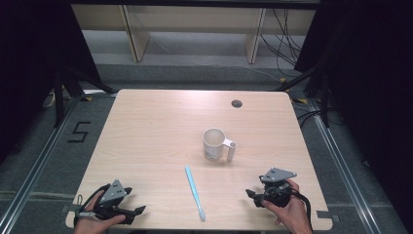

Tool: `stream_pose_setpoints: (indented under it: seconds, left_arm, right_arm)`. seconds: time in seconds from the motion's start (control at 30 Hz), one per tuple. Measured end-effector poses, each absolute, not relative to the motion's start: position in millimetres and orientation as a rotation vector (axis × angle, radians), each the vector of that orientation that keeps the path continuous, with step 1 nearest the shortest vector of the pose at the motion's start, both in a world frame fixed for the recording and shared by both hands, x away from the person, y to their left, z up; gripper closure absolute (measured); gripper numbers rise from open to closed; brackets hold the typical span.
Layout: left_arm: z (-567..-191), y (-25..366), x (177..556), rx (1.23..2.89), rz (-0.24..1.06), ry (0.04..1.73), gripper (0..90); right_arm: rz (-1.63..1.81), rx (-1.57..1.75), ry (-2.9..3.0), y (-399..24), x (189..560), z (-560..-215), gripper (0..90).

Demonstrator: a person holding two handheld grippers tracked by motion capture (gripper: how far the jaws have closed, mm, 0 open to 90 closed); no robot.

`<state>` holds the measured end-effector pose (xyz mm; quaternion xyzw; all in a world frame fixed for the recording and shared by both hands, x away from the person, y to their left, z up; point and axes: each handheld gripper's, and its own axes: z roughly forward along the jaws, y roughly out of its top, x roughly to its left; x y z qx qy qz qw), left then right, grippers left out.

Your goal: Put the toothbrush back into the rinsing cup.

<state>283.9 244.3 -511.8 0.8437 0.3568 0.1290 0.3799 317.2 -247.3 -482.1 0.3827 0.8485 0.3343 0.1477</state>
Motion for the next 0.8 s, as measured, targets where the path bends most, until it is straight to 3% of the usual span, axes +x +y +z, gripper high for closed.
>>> stream_pose_setpoints:
  seconds: [0.8]
  left_arm:
    - [-512, 246, 283, 2.155, 0.342, 0.921, 18.2]
  right_arm:
    - [1.056, 0.816, 2.560, -206, 326, -469, 46.9]
